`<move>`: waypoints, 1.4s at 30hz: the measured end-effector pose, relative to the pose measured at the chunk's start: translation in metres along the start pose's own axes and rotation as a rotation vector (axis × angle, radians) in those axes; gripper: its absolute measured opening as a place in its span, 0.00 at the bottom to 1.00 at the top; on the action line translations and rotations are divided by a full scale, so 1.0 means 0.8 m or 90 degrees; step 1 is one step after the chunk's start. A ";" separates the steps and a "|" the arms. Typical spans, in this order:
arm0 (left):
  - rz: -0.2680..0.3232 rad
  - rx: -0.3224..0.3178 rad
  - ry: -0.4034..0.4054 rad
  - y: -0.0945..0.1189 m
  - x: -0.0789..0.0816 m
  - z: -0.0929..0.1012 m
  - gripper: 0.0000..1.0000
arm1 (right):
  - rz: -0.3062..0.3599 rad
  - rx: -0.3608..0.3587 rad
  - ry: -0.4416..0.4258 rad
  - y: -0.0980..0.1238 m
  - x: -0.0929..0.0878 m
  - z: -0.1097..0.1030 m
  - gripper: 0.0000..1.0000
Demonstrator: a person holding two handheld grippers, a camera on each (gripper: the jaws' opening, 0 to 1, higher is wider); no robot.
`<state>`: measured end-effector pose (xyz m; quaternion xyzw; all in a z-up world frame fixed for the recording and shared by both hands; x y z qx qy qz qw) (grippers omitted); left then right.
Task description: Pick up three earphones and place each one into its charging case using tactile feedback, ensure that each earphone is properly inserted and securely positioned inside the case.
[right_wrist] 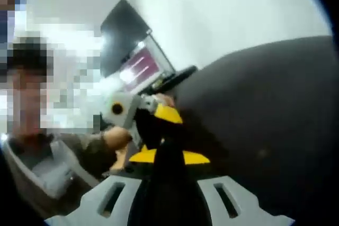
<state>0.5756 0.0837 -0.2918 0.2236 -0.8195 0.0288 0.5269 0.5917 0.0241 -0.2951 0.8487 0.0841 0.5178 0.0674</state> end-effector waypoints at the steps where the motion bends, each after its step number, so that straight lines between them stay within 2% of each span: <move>1: 0.004 -0.003 0.002 -0.002 -0.001 0.000 0.32 | 0.003 -0.004 -0.012 0.000 0.001 0.002 0.18; 4: 0.007 -0.001 0.026 -0.008 -0.003 -0.003 0.30 | 0.003 -0.017 -0.050 0.002 0.003 0.010 0.18; 6: 0.009 -0.001 0.039 -0.008 -0.004 -0.003 0.30 | 0.003 -0.026 -0.036 0.002 0.004 0.011 0.18; 8: 0.008 0.001 0.059 -0.008 -0.005 -0.004 0.30 | 0.004 -0.042 0.041 0.002 0.003 0.013 0.19; 11: -0.004 -0.001 0.119 -0.008 -0.008 -0.006 0.29 | 0.001 -0.050 0.152 0.006 0.002 0.006 0.23; 15: -0.004 -0.011 0.151 -0.008 -0.009 -0.008 0.29 | 0.017 -0.063 0.238 0.016 0.011 0.000 0.28; 19: -0.004 -0.019 0.166 -0.008 -0.009 -0.008 0.29 | 0.046 -0.069 0.228 0.026 0.021 0.004 0.28; 23: -0.005 -0.036 0.260 -0.010 -0.012 -0.011 0.29 | 0.062 -0.087 0.230 0.034 0.027 0.008 0.28; 27: -0.012 -0.024 0.285 -0.013 -0.017 -0.020 0.31 | 0.086 -0.100 0.228 0.041 0.035 0.012 0.28; 28: -0.019 -0.012 0.270 -0.010 -0.019 -0.024 0.31 | 0.093 -0.103 0.227 0.043 0.036 0.014 0.28; 29: -0.008 -0.007 0.264 -0.007 -0.015 -0.026 0.32 | 0.097 -0.106 0.225 0.044 0.037 0.015 0.28; 32: 0.106 0.045 0.302 0.011 0.012 -0.053 0.32 | 0.112 -0.122 0.203 0.048 0.038 0.022 0.27; 34: 0.151 0.085 0.328 0.026 0.019 -0.072 0.31 | 0.127 -0.119 0.188 0.050 0.040 0.022 0.26; 37: 0.160 0.148 0.348 0.044 0.011 -0.098 0.26 | 0.139 -0.132 0.213 0.048 0.043 0.023 0.26; 40: 0.181 0.163 0.363 0.053 0.014 -0.106 0.25 | 0.119 -0.126 0.234 0.040 0.039 0.022 0.37; 41: 0.181 0.174 0.358 0.056 0.013 -0.110 0.25 | 0.111 -0.125 0.242 0.037 0.037 0.021 0.41; 42: 0.176 0.205 0.342 0.060 0.009 -0.117 0.26 | 0.104 -0.127 0.255 0.034 0.035 0.021 0.42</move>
Point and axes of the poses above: the point that each gripper's makers call its tool centre point, and the gripper's own axes: y roughly backward along the fingers, z roughly to its right, x roughly out of its top, the point moved 3 cm from there along y, roughly backward along the fingers, and after that the axes turned 6 degrees about y, right-handed, at the moved point
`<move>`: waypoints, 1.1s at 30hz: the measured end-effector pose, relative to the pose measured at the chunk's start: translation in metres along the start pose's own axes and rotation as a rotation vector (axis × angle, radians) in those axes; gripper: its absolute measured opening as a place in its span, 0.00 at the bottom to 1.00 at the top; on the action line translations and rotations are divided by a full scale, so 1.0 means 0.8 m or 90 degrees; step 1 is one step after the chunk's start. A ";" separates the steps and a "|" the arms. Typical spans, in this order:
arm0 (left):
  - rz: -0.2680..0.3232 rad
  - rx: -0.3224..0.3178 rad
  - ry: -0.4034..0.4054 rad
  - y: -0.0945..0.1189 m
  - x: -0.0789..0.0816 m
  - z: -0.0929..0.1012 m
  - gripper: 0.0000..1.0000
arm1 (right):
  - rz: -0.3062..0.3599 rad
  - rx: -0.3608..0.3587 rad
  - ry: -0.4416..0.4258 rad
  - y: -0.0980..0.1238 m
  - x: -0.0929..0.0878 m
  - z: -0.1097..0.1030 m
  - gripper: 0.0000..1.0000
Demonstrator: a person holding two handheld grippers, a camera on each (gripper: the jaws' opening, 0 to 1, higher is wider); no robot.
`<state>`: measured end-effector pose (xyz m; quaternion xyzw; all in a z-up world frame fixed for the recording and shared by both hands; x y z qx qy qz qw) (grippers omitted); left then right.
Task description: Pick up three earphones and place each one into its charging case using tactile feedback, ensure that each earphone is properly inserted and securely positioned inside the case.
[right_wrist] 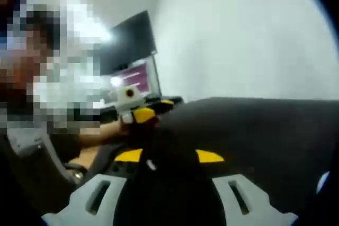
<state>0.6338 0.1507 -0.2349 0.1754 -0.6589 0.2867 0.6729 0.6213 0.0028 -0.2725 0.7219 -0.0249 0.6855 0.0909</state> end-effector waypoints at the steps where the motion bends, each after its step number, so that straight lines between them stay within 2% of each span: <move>1: 0.002 0.014 -0.016 0.001 0.000 -0.004 0.29 | -0.012 -0.004 0.026 -0.002 -0.003 0.000 0.43; 2: 0.010 0.031 0.002 0.003 0.002 -0.010 0.33 | -0.037 -0.013 0.046 -0.003 -0.010 0.001 0.43; 3: 0.034 0.034 0.023 0.003 0.008 -0.014 0.38 | -0.058 -0.021 0.045 -0.004 -0.015 0.002 0.44; 5: 0.076 0.056 0.063 0.010 0.020 -0.028 0.48 | -0.076 -0.018 -0.008 -0.006 -0.015 -0.003 0.45; 6: 0.093 0.064 0.071 0.013 0.024 -0.033 0.51 | -0.073 -0.015 -0.035 -0.007 -0.012 -0.006 0.46; 7: 0.111 0.049 0.085 0.013 0.029 -0.031 0.57 | -0.066 -0.015 -0.068 -0.008 -0.007 -0.010 0.48; 8: 0.119 0.045 0.100 0.012 0.031 -0.030 0.66 | -0.044 -0.017 -0.079 -0.009 0.000 -0.014 0.50; 9: 0.125 0.049 0.104 0.010 0.032 -0.033 0.80 | -0.023 -0.026 -0.080 -0.010 0.006 -0.018 0.51; 10: 0.139 0.059 0.105 0.008 0.035 -0.035 0.86 | -0.017 -0.035 -0.060 -0.009 0.008 -0.023 0.51; 11: 0.131 0.055 0.102 0.008 0.032 -0.036 0.82 | -0.024 -0.042 -0.037 -0.009 0.006 -0.025 0.51; 12: 0.119 0.054 0.100 0.006 0.031 -0.035 0.83 | -0.047 -0.049 -0.017 -0.009 0.000 -0.026 0.51; 14: 0.120 0.062 0.083 0.006 0.030 -0.035 0.85 | -0.098 -0.069 0.025 -0.010 -0.014 -0.026 0.50; 16: 0.118 0.072 0.065 0.008 0.030 -0.036 0.86 | -0.117 -0.080 0.049 -0.013 -0.022 -0.025 0.50; 21: 0.105 0.095 0.048 0.012 0.028 -0.040 0.86 | -0.115 -0.075 0.034 -0.024 -0.023 -0.024 0.50; 24: 0.083 0.143 -0.019 0.020 0.027 -0.047 0.79 | -0.115 -0.071 0.051 -0.031 -0.024 -0.019 0.50; 25: 0.082 0.151 -0.027 0.022 0.028 -0.048 0.75 | -0.118 -0.071 0.053 -0.033 -0.025 -0.016 0.50; 28: 0.089 0.158 -0.031 0.027 0.032 -0.049 0.73 | -0.131 -0.068 0.070 -0.038 -0.029 -0.009 0.50; 32: 0.111 0.162 -0.025 0.030 0.038 -0.052 0.73 | -0.184 -0.063 0.106 -0.043 -0.048 -0.005 0.50; 33: 0.112 0.162 -0.025 0.030 0.039 -0.052 0.73 | -0.165 -0.068 0.100 -0.046 -0.045 -0.005 0.50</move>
Point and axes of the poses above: the point that each gripper's makers call its tool centre point, and the gripper's own axes: y roughly backward along the fingers, z roughly to its right, x roughly out of its top, the point moved 3 cm from there along y, roughly backward along the fingers, and after that the axes turned 6 degrees about y, right-handed, at the moved point
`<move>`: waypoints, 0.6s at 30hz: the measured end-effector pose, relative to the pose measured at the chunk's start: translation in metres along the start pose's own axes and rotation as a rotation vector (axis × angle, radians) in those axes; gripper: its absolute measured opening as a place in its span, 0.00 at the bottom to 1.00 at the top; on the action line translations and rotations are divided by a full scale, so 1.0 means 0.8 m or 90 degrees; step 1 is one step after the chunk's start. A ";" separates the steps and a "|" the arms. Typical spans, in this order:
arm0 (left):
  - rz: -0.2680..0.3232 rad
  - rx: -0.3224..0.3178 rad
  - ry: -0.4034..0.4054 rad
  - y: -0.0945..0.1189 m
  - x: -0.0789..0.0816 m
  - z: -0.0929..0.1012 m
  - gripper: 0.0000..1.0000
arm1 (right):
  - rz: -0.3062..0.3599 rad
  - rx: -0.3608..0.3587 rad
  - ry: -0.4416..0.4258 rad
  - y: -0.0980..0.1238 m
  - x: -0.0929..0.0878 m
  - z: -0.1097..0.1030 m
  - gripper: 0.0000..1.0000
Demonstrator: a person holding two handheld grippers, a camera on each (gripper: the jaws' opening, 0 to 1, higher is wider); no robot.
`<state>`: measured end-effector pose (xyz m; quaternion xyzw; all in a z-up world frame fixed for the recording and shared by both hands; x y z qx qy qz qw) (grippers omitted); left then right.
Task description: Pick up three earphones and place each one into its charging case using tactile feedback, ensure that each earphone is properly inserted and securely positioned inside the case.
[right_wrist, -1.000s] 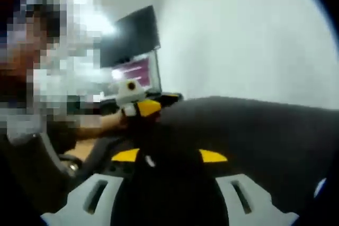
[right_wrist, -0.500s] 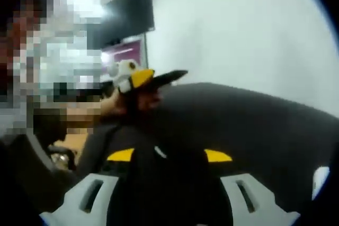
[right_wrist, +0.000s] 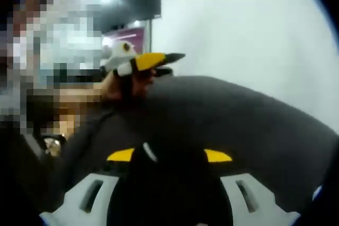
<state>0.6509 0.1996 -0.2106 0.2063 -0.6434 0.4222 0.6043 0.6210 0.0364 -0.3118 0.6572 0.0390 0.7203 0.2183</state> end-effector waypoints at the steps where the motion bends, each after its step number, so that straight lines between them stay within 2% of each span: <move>1: 0.001 0.000 -0.002 0.000 0.000 0.000 0.73 | 0.001 0.003 0.007 -0.001 0.000 -0.002 0.50; 4: -0.002 -0.005 -0.003 -0.002 -0.001 0.001 0.71 | -0.003 0.002 0.010 -0.001 0.001 -0.002 0.49; 6: -0.010 -0.007 -0.002 -0.004 -0.003 0.002 0.70 | -0.003 0.003 0.010 -0.001 0.002 -0.005 0.41; 9: -0.011 -0.010 -0.001 -0.005 -0.004 0.004 0.70 | -0.011 -0.008 0.019 0.003 0.008 -0.011 0.41; 12: -0.011 -0.004 -0.002 -0.004 -0.004 0.003 0.70 | -0.014 -0.040 0.060 0.009 0.014 -0.009 0.40; 14: -0.010 -0.001 -0.002 -0.003 -0.003 0.003 0.69 | 0.015 -0.069 0.114 0.017 0.029 -0.010 0.40; 16: -0.010 0.001 -0.004 -0.004 -0.004 0.003 0.69 | 0.060 -0.089 0.103 0.034 0.049 -0.010 0.40; 18: -0.012 0.000 -0.005 -0.005 -0.004 0.003 0.69 | 0.078 -0.115 0.105 0.055 0.060 0.000 0.40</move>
Point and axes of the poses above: the point that each gripper's makers call its tool centre point, and the gripper's own axes: y roughly backward along the fingers, z roughly to its right, x roughly out of its top, the point moved 3 cm from there along y, roughly backward along the fingers, and after that the axes turned 6 degrees about y, right-handed, at the moved point
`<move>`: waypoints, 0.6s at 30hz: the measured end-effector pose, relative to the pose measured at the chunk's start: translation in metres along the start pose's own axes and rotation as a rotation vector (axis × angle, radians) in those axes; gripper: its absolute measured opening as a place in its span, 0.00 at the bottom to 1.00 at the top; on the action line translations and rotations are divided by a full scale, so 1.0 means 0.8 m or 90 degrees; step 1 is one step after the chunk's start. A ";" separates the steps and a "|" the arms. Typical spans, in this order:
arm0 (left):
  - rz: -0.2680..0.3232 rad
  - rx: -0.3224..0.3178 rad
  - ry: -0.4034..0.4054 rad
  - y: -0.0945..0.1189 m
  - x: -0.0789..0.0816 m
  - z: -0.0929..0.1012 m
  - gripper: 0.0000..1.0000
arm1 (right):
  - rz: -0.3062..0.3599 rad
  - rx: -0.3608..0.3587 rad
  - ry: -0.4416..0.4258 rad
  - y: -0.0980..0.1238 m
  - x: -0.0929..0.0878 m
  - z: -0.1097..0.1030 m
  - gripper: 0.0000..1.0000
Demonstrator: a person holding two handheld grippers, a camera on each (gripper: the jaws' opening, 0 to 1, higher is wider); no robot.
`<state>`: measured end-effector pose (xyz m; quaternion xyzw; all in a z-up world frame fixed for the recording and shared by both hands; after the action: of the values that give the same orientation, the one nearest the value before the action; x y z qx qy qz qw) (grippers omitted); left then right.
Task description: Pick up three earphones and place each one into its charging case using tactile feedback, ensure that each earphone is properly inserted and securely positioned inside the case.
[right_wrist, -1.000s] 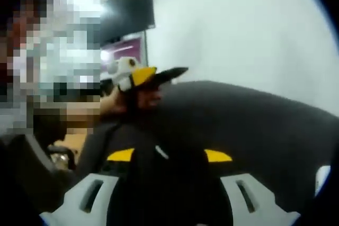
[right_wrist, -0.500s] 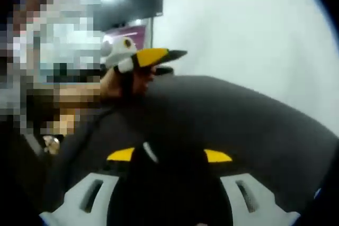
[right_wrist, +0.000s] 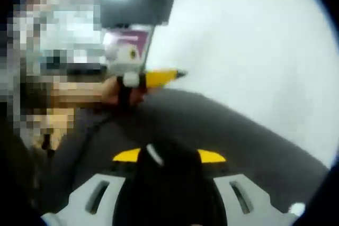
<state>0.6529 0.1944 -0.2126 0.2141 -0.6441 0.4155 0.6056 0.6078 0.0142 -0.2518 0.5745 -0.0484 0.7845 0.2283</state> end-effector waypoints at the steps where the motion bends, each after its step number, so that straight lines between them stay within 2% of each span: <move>1: 0.000 -0.004 0.001 0.000 0.000 0.002 0.69 | 0.007 -0.023 -0.004 0.009 0.004 0.012 0.40; 3: 0.002 -0.009 -0.001 0.000 0.000 0.005 0.69 | 0.021 -0.051 -0.019 0.025 0.006 0.029 0.40; 6: -0.008 -0.007 -0.008 0.000 -0.002 0.005 0.69 | 0.040 -0.086 -0.110 0.050 -0.007 0.053 0.40; 8: -0.009 -0.007 -0.011 0.000 -0.003 0.004 0.69 | 0.026 -0.105 -0.129 0.060 -0.022 0.063 0.40; 11: -0.014 -0.006 -0.013 0.000 -0.005 0.003 0.69 | 0.001 -0.128 -0.128 0.072 -0.042 0.072 0.40; 13: -0.016 -0.005 -0.014 0.001 -0.005 0.002 0.69 | -0.038 -0.157 -0.106 0.080 -0.061 0.082 0.40; 15: -0.019 -0.005 -0.016 0.001 -0.006 0.001 0.69 | -0.078 -0.180 -0.109 0.087 -0.082 0.092 0.40; 18: -0.024 -0.001 -0.021 0.001 -0.008 -0.001 0.69 | -0.101 -0.210 -0.124 0.094 -0.102 0.106 0.40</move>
<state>0.6540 0.1942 -0.2190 0.2321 -0.6503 0.3999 0.6028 0.6708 -0.1059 -0.2846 0.6043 -0.1526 0.6864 0.3747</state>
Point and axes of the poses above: the point that each gripper's makers call its tool centre point, and the gripper's own axes: y roughly backward along the fingers, z roughly to its right, x roughly out of its top, the point moved 3 cm from there along y, roughly backward along the fingers, and after that the axes turned 6 degrees about y, right-handed, at the moved point
